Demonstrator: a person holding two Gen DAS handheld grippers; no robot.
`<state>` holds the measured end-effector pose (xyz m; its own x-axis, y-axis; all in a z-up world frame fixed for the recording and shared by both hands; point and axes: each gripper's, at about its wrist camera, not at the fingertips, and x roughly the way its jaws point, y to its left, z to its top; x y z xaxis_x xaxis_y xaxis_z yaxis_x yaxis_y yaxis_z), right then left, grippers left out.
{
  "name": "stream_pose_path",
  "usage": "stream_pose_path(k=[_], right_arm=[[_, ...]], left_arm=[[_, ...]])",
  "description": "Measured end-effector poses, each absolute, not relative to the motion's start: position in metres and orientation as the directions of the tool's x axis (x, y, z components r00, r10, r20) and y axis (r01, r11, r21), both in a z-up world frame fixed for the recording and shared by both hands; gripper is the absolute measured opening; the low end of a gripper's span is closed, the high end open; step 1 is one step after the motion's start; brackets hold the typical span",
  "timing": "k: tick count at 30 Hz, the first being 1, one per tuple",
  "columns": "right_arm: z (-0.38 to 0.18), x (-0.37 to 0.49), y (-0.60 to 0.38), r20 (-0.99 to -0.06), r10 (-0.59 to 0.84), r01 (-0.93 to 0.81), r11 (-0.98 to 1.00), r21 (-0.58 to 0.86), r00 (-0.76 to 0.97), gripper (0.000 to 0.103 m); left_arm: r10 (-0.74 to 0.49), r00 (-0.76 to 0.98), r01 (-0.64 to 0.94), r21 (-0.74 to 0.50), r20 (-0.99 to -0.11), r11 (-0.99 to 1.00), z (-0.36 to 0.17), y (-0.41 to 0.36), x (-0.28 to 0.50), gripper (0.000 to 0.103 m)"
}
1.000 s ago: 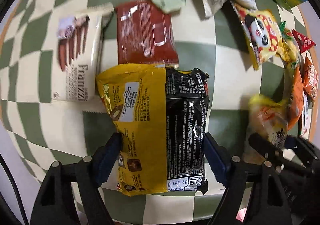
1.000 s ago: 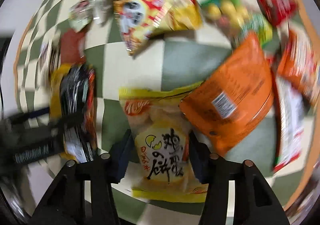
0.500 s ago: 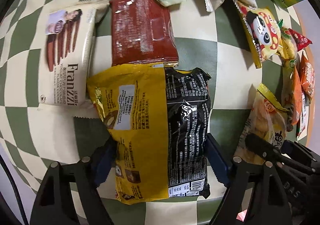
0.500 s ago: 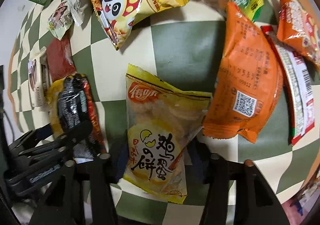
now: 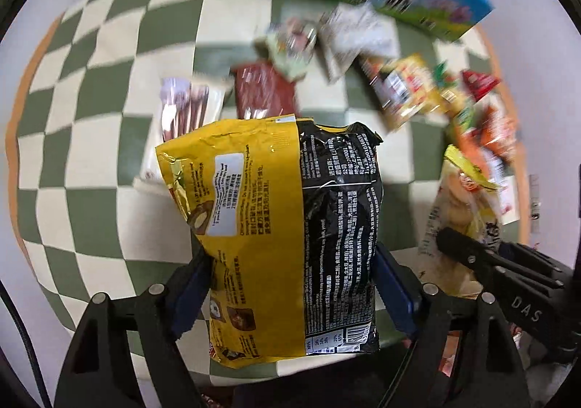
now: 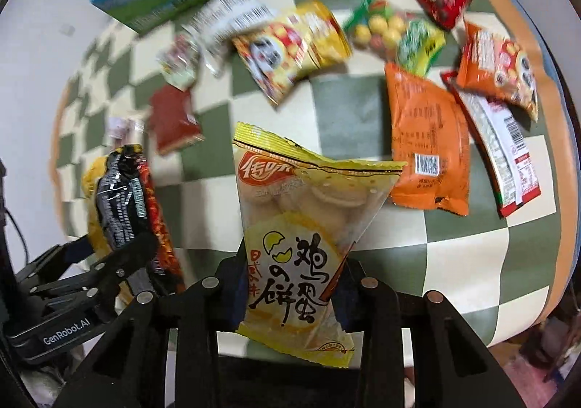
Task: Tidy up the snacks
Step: 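Carry both bags into the cardboard box and open both tools to release them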
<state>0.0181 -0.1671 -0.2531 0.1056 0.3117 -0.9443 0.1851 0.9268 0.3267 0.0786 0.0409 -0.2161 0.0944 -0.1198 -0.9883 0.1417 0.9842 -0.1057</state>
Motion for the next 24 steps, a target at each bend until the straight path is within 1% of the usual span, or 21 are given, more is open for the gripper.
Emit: stream_pose_path(k=[3,6,7,10,14,18,22,24], right_arm=[[-0.210,0.026,-0.170,-0.925,0.341,0.165,0.915,0.368,0.169,0.039],[-0.172,0.052,-0.181,-0.899,0.371,0.132,0.904,0.407,0.233,0.039],[-0.156,0.063,-0.185,-0.887,0.382,0.115,0.899,0.422,0.260,0.039],[-0.115,0.101,-0.199,-0.853,0.419,0.066,0.886,0.459,0.312,0.039],[-0.078,0.171,-0.210,-0.825,0.421,0.001,0.890,0.455,0.376,0.039],[-0.066,0.246,-0.218,-0.822,0.394,-0.038,0.908,0.417,0.412,0.039],[-0.087,0.316,-0.223,-0.841,0.380,-0.048,0.918,0.393,0.385,0.039],[-0.101,0.341,-0.222,-0.853,0.374,-0.052,0.923,0.382,0.364,0.039]], left_arm=[[-0.171,0.144,0.157,-0.149,-0.975,0.976,-0.174,0.036,0.112,0.082],[-0.214,0.198,0.176,-0.180,-0.956,0.968,-0.135,0.030,0.151,0.082],[-0.216,0.215,0.177,-0.179,-0.953,0.968,-0.130,0.026,0.166,0.082],[-0.220,0.280,0.178,-0.174,-0.935,0.968,-0.093,0.013,0.215,0.082],[-0.214,0.321,0.177,-0.163,-0.923,0.971,-0.066,-0.003,0.285,0.082],[-0.183,0.319,0.174,-0.132,-0.930,0.976,-0.067,-0.016,0.358,0.082],[-0.149,0.277,0.164,-0.106,-0.949,0.981,-0.087,-0.025,0.413,0.082],[-0.141,0.237,0.159,-0.105,-0.961,0.982,-0.108,-0.025,0.437,0.082]])
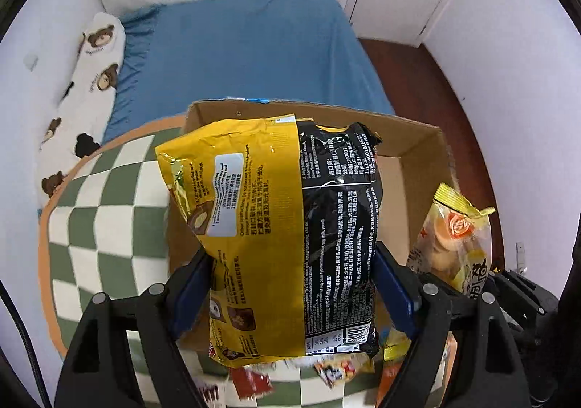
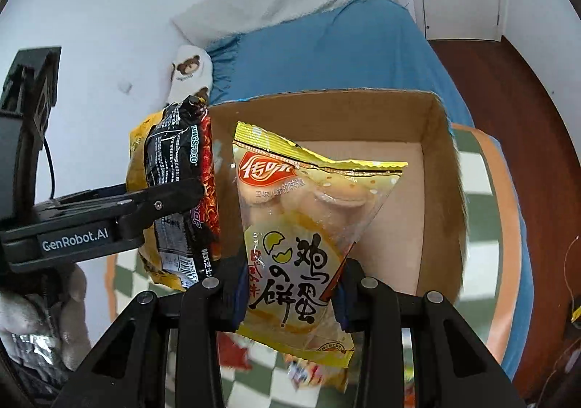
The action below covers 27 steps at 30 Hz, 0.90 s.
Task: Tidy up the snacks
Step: 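Carry both bags into the cardboard box and open both tools to release them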
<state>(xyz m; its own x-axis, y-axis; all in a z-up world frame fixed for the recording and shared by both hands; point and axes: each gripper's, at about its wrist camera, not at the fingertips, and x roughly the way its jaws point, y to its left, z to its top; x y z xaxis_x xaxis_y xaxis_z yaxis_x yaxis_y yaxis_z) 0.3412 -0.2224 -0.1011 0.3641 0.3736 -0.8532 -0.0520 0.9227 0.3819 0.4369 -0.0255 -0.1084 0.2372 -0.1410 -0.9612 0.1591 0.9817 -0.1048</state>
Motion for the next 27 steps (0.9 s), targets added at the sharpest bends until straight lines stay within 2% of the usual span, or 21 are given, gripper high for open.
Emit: stream_pose_path(k=[9,15,17,19,22,27], right_arm=[[-0.186,0.438,-0.223,-0.901,0.361,-0.051,0.932,0.360,0.240,0.039],[-0.232,0.460,-0.222,-0.922,0.341,-0.058,0.940,0.336,0.182,0.039],[-0.246,0.468,-0.223,-0.925,0.346,-0.052,0.938,0.342,0.156,0.048],[-0.254,0.472,-0.222,-0.932,0.334,-0.053,0.943,0.330,0.140,0.089],[-0.266,0.484,-0.228,-0.939,0.319,-0.039,0.948,0.316,0.129,0.091],[-0.261,0.481,-0.231,-0.941,0.304,-0.013,0.952,0.306,0.147,0.091]], left_arm=[[-0.092,0.065,0.163,-0.080,-0.994,0.983,-0.203,-0.033,0.505,0.082],[-0.063,0.014,0.173,-0.059,-0.998,0.983,-0.226,-0.044,0.510,0.083],[-0.050,-0.001,0.170,-0.049,-0.999,0.984,-0.232,-0.046,0.509,0.083],[-0.057,-0.005,0.175,-0.057,-0.998,0.983,-0.235,-0.048,0.508,0.083],[-0.070,0.008,0.161,-0.068,-0.998,0.985,-0.233,-0.047,0.502,0.089],[-0.078,0.041,0.139,-0.071,-0.996,0.988,-0.223,-0.042,0.487,0.089]])
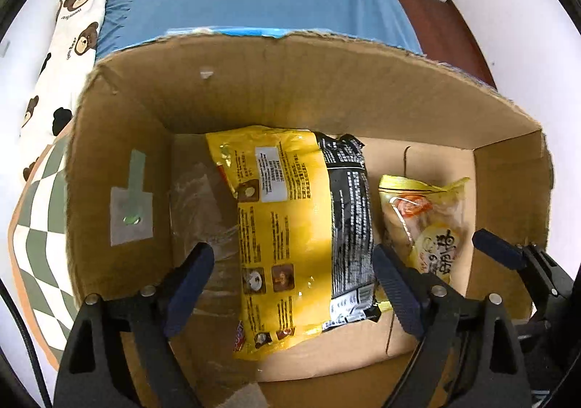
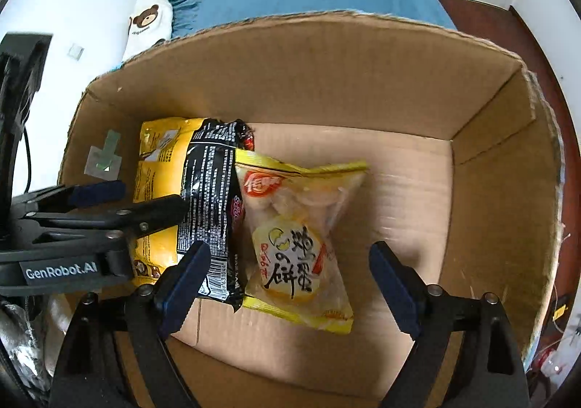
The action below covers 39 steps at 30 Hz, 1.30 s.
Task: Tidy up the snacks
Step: 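Carry both bags into the cardboard box and open both tools to release them, then grasp the Franzzi biscuit pack with the left tool while the right grasps the yellow Guoba chips bag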
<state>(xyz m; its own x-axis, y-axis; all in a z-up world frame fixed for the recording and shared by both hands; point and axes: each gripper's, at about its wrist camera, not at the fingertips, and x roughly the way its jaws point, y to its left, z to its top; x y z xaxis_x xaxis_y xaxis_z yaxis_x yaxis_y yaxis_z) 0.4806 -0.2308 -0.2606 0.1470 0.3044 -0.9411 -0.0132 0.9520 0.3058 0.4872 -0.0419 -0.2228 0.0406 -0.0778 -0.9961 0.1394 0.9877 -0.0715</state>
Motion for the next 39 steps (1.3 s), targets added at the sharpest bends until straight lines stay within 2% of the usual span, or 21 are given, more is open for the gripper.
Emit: stream_pose_path(k=[11,27,39], right_arm=[[-0.201,0.421,-0.230,-0.942,0.196,0.003,0.979,0.205,0.272,0.091],[-0.117,0.340,-0.220,-0.880,0.153,0.008,0.984,0.175,0.450,0.091],[-0.069,0.263,-0.216,-0.819,0.085,0.027,0.992,0.121,0.568,0.091]], left_arm=[[-0.056,0.241,0.104,-0.031,-0.969,0.994,-0.162,-0.031,0.423,0.089],[-0.072,0.422,0.094,-0.035,-0.904,0.995,-0.085,-0.012,0.325,0.089],[-0.071,0.510,0.095,-0.025,-0.857,0.995,-0.059,0.010,0.275,0.089]])
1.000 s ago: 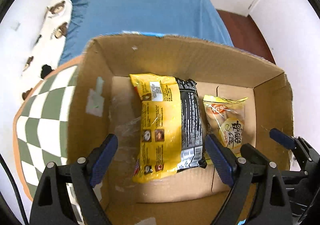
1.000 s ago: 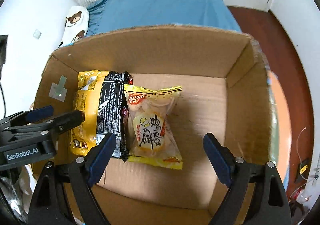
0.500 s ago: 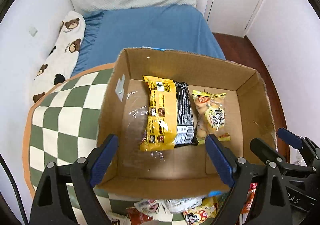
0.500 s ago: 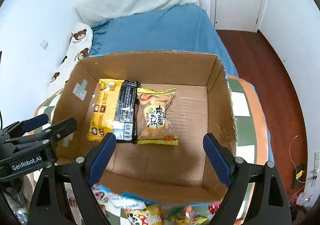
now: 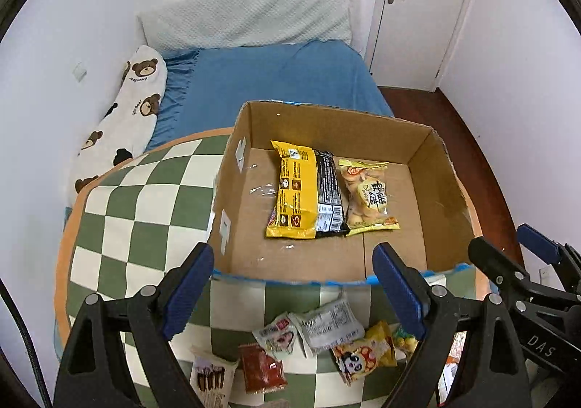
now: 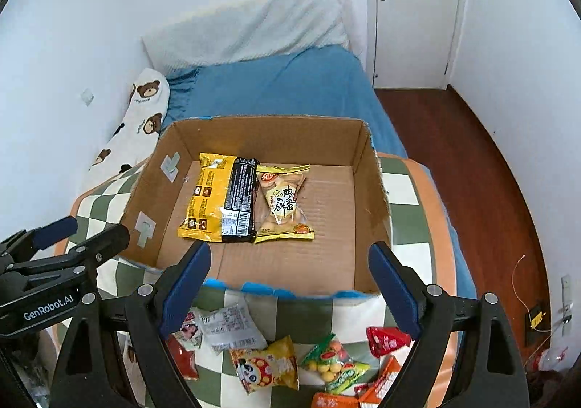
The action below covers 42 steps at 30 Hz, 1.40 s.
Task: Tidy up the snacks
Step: 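Grasp the Franzzi biscuit pack with the left tool while the right grasps the yellow Guoba chips bag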
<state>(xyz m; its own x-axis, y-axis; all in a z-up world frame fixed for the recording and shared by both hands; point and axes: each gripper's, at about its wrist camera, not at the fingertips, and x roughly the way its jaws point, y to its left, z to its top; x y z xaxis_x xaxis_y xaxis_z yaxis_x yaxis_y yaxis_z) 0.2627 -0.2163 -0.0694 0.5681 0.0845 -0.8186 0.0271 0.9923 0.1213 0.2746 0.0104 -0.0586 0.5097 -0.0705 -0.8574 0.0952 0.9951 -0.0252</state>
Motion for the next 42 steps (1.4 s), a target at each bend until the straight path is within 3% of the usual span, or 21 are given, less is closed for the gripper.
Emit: stream_pose_path(k=[12,23,29,35,38,42], right_arm=[[-0.057,0.205,-0.225,-0.787,0.111,0.058,0.981,0.183,0.607,0.091],[-0.193,0.186,-0.235,-0.918,0.269,0.162,0.932,0.325,0.292,0.091],[-0.263,0.185,-0.235,-0.912,0.382,0.320,0.854,0.410,0.149,0.091],[-0.314,0.202,-0.222,-0.892,0.443,0.475,0.769,0.428,0.087,0.090],[-0.322,0.207,-0.215,-0.911,0.406,0.469,0.791,0.393,0.078,0.081],[-0.318,0.206,-0.198,-0.943,0.327,0.304,0.894,0.329,0.059,0.073]], left_arm=[[-0.066,0.545,0.082,-0.025,-0.836,0.996,-0.049,0.015,0.234,0.089],[0.098,0.337,-0.034,0.092,-0.936,0.995,-0.151,0.070,0.202,0.089],[0.109,0.155,-0.177,0.081,-0.982,0.981,-0.211,0.115,0.185,0.089],[0.122,0.071,-0.245,0.101,-0.990,0.964,-0.239,0.139,0.176,0.089],[0.148,0.047,-0.204,0.135,-0.988,0.970,-0.248,0.139,0.175,0.089],[0.162,-0.018,-0.088,0.163,-0.987,0.983,-0.271,0.130,0.178,0.089]])
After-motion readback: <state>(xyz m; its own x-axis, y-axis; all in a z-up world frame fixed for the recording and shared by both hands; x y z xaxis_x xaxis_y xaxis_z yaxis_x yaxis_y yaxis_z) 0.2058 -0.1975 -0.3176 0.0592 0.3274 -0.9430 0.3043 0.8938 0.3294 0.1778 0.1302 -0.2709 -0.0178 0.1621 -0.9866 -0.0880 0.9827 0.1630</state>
